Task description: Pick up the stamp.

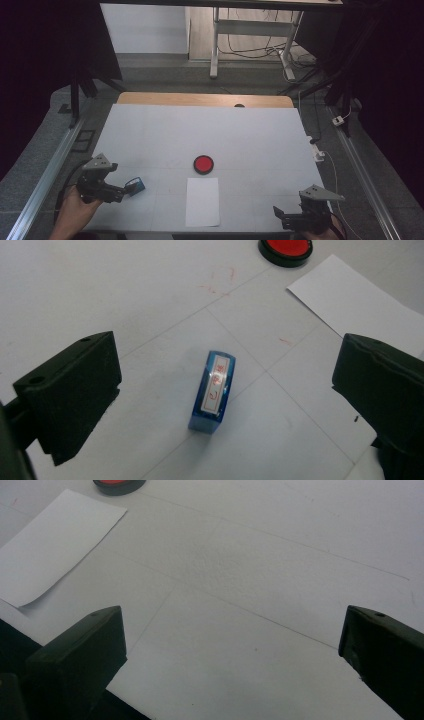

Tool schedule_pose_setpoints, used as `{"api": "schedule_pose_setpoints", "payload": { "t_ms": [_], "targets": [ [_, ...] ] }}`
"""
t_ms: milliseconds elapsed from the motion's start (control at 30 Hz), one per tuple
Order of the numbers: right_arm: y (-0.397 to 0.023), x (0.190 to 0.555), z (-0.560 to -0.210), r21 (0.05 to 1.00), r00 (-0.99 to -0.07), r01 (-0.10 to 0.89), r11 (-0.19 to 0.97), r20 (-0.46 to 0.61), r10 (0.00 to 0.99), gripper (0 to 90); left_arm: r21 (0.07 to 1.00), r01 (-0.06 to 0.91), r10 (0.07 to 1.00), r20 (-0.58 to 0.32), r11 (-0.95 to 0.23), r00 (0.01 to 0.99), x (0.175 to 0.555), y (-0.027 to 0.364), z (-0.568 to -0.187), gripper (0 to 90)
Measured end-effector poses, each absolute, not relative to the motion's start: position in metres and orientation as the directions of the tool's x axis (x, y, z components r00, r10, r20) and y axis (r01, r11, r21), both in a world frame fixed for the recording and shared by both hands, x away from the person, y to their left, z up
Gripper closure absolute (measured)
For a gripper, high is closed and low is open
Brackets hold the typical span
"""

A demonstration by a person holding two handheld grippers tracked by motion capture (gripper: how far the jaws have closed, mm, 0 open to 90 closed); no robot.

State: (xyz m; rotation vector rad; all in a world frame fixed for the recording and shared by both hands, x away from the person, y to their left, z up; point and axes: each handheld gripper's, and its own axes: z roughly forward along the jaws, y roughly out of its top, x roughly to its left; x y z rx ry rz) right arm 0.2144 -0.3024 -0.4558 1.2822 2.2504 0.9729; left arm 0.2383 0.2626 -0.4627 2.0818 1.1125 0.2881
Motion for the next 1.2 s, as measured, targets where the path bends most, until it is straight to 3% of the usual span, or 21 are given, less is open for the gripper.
{"api": "schedule_pose_setpoints", "payload": {
  "t_ms": [633,1200],
  "targets": [
    [-0.303,0.215,-0.456,0.718,-0.518,0.603,0.349,0.019,0.855,0.0,0.695,0.614,0.772,-0.133,-0.375,0.622,0.255,0.253,-0.48,0.0],
    [-0.302,0.215,-0.456,0.718,-0.522,0.599,0.355,0.015,0.853,0.0,0.602,0.624,0.749,-0.064,-0.498,0.66,0.255,0.249,-0.503,2.2]
  ]
}}
